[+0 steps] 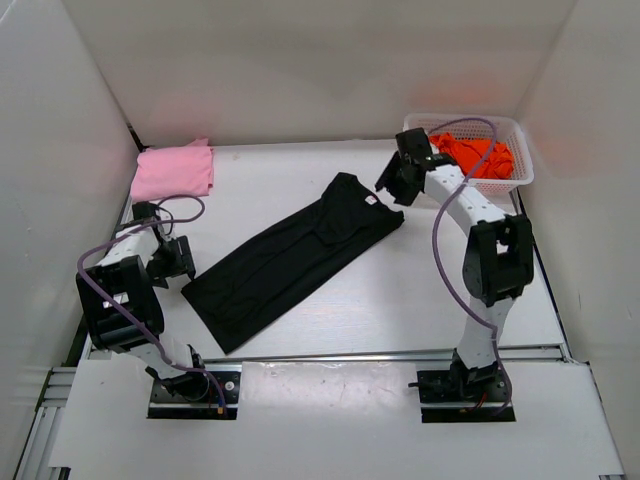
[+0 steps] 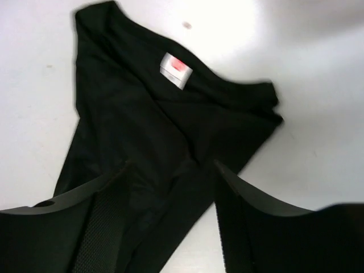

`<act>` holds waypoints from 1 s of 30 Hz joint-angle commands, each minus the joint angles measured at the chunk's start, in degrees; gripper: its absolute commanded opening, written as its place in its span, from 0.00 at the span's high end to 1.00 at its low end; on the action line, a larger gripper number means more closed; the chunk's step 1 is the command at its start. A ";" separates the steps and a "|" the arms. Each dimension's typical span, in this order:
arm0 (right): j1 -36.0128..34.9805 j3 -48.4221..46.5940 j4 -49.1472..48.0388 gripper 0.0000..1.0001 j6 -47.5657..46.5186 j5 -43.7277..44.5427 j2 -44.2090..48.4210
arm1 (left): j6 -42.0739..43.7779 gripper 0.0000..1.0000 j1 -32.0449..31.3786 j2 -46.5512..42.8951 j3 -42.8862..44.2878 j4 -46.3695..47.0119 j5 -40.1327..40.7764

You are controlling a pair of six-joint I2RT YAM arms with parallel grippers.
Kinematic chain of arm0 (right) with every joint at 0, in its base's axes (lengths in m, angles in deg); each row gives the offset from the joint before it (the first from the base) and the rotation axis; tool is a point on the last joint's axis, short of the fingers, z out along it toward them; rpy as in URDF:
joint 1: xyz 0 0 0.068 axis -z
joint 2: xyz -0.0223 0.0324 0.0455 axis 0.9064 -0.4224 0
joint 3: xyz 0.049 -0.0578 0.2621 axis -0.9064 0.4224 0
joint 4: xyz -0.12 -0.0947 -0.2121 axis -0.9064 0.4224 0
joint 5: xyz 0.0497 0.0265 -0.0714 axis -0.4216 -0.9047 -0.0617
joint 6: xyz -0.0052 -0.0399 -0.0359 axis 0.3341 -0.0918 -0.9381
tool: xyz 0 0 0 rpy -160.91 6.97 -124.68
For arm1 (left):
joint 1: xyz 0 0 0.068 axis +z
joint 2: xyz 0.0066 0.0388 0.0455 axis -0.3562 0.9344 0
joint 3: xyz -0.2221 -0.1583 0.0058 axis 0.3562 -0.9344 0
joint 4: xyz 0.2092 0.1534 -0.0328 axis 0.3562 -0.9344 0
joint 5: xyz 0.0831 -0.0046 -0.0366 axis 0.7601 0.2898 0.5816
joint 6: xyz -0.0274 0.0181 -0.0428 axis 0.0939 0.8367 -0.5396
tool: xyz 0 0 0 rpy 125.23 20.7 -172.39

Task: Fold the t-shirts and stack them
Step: Rotate the tshirt 90 degrees

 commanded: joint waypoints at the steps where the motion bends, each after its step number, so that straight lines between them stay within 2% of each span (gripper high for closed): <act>1: 0.71 6.92 2.50 0.40 8.57 3.70 -1.41 | -0.01 0.22 0.08 -1.33 1.27 -0.02 -1.35; 4: 0.71 10.36 2.50 0.40 14.10 4.39 -2.55 | -0.01 0.21 0.08 -2.91 0.13 -0.02 -0.74; 8: 0.71 10.36 2.50 0.40 17.11 5.71 -5.71 | -0.01 0.21 0.08 -5.81 -1.37 -0.02 -0.21; 10: 0.71 9.05 3.02 0.37 17.64 6.94 -6.77 | -0.01 0.21 0.08 -7.57 -2.95 -0.55 -0.21; 14: 1.32 4.14 4.86 0.39 16.86 6.24 -11.41 | -0.01 0.21 0.08 -9.85 -4.10 -1.07 -0.21; 16: 1.32 -1.02 6.79 0.44 16.07 5.72 -15.10 | -0.01 0.20 0.08 -10.47 -4.10 -1.07 -0.21; 17: 1.32 -2.89 8.72 0.53 15.36 5.02 -16.34 | -0.01 0.20 0.08 -10.47 -4.10 -1.07 0.40; 19: 1.32 -7.62 9.44 0.64 15.36 3.87 -19.23 | -0.01 0.20 0.08 -10.47 -4.10 -1.60 0.40; 20: 1.32 -8.70 10.05 0.77 14.84 2.91 -20.04 | -0.01 0.20 0.08 -10.47 -4.10 -1.60 0.40; 22: 1.32 -12.02 10.06 0.92 14.83 2.03 -21.70 | -0.01 0.20 0.08 -10.47 -3.57 -1.60 1.02; 24: 0.79 -14.76 8.13 0.97 13.17 1.15 -22.76 | -0.01 0.20 0.08 -10.47 -2.87 -2.12 1.02; 30: -2.81 -31.01 2.23 1.00 10.78 -1.75 -29.44 | -0.01 0.20 0.08 -7.49 -1.20 -2.66 -1.35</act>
